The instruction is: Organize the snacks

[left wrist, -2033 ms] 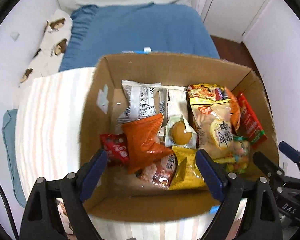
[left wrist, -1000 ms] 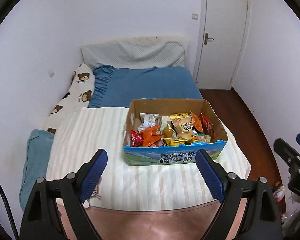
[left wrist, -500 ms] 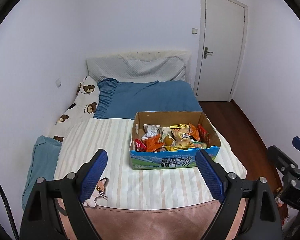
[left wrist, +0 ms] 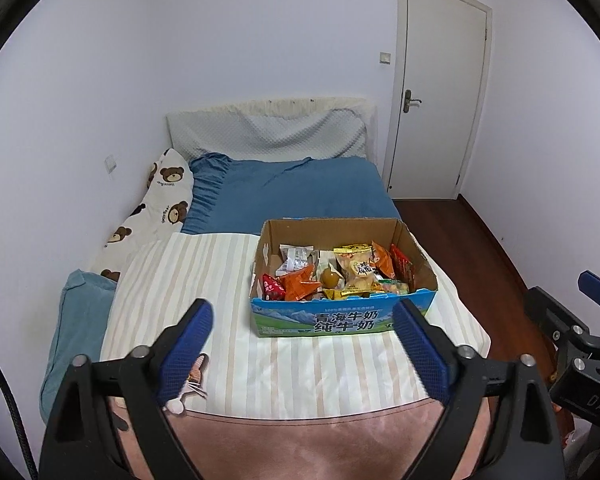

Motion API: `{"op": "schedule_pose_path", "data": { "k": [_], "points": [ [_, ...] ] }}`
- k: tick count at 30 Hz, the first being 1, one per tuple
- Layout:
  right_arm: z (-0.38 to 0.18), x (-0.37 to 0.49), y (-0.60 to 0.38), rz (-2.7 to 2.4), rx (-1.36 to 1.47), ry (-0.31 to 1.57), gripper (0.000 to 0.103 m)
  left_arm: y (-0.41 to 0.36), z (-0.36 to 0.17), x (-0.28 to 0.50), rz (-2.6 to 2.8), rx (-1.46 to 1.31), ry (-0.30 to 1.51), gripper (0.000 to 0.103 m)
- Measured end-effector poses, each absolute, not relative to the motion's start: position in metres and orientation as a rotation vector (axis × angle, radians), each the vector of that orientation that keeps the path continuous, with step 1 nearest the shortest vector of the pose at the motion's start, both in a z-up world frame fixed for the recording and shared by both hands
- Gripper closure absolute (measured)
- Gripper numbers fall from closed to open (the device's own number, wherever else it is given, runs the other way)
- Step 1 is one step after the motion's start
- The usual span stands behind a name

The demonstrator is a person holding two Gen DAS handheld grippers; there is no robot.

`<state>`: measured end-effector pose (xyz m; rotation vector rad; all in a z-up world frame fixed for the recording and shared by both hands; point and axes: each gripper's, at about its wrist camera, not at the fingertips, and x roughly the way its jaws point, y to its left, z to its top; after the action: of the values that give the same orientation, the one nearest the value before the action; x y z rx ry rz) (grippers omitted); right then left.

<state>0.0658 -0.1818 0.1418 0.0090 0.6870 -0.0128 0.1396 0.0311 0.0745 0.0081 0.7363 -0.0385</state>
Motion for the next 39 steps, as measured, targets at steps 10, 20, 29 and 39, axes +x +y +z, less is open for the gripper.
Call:
{"op": "schedule_pose_path", "data": {
  "k": [10, 20, 29, 39],
  "points": [
    [0.112, 0.104, -0.186, -0.036, 0.025, 0.707, 0.000, 0.028, 0.054, 0.172, 0.000, 0.019, 0.740, 0.000],
    [0.074, 0.157, -0.186, -0.032, 0.022, 0.740, 0.000, 0.020, 0.018, 0.214, 0.013, 0.030, 0.814, 0.000],
    [0.047, 0.186, -0.191, -0.044, 0.026, 0.783, 0.000, 0.010, -0.002, 0.236, 0.022, 0.066, 0.848, 0.000],
    [0.040, 0.196, -0.196, -0.063, 0.022, 0.796, 0.000, 0.009, -0.007, 0.246, 0.025, 0.058, 0.852, 0.000]
  ]
}}
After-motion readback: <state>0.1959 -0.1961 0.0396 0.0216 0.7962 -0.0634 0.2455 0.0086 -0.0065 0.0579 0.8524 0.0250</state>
